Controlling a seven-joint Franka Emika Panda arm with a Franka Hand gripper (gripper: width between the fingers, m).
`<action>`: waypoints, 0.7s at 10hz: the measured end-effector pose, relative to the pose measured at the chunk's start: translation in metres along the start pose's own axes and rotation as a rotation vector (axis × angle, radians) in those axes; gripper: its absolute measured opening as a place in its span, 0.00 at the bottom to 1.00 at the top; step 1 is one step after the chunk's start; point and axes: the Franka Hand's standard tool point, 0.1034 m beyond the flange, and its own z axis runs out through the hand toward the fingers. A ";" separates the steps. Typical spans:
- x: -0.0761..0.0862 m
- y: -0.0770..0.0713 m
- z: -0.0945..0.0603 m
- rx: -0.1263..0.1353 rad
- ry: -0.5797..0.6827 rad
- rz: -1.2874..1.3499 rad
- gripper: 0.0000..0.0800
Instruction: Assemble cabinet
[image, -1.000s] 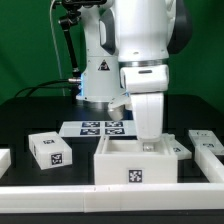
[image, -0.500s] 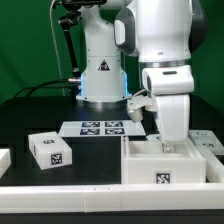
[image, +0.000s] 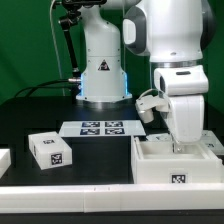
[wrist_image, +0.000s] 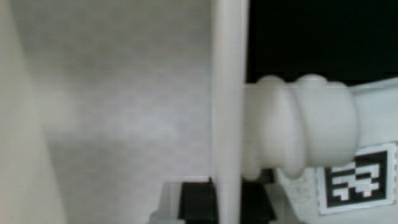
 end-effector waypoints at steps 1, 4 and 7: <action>0.000 0.000 0.000 0.000 0.000 0.000 0.05; -0.003 -0.001 -0.003 -0.001 -0.001 0.007 0.37; -0.003 -0.009 -0.017 -0.015 -0.004 0.037 0.76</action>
Offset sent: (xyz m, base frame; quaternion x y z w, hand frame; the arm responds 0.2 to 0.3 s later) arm -0.0098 -0.0063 0.0099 -0.0018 -0.0006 0.0095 1.0000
